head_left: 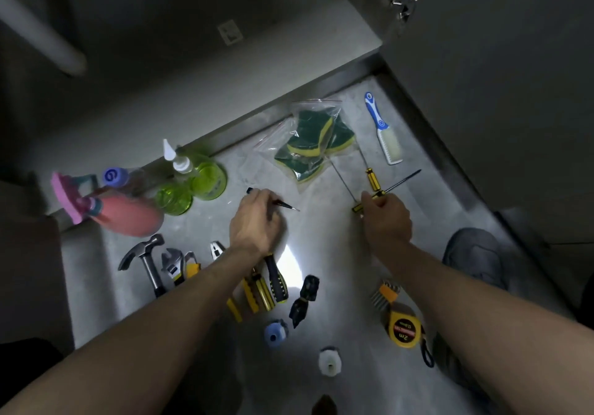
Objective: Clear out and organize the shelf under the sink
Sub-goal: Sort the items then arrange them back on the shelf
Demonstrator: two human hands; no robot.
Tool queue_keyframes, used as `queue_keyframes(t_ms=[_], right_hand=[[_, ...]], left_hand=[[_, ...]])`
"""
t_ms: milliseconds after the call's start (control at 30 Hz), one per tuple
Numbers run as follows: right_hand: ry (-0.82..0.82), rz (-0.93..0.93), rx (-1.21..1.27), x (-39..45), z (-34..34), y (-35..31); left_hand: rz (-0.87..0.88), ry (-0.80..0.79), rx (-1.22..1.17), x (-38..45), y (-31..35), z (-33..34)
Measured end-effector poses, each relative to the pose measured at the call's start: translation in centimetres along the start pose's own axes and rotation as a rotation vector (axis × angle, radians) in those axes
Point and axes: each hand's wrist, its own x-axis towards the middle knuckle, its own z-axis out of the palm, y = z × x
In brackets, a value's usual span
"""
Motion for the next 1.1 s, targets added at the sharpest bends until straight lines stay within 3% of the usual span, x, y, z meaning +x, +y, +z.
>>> queue_keyframes(t_ms=[267,367,500,700,933,1100], right_hand=[[-0.204,0.05,-0.102,3.5,-1.4,1.9],[-0.173,0.03,0.028,3.2,-2.0,4.1],[-0.133,0.023,0.173,1.8,-2.1,6.9],[-0.201,0.039,0.264,0.1,-1.5,7.9],[-0.217,-0.002,0.254,-1.2,-1.9,9.0],[-0.234,-0.063,0.21,-1.6,-2.2,10.7]], left_hand=[[0.134,-0.154,-0.022,6.3,7.9,3.0],[0.075,-0.235,-0.051,9.0,11.9,5.0],[-0.061,-0.264,0.089,11.3,15.0,8.3],[-0.3,-0.293,-0.098,12.3,16.3,9.5],[-0.225,-0.372,-0.018,9.2,15.0,9.4],[-0.249,-0.297,-0.234,5.3,12.5,8.0]])
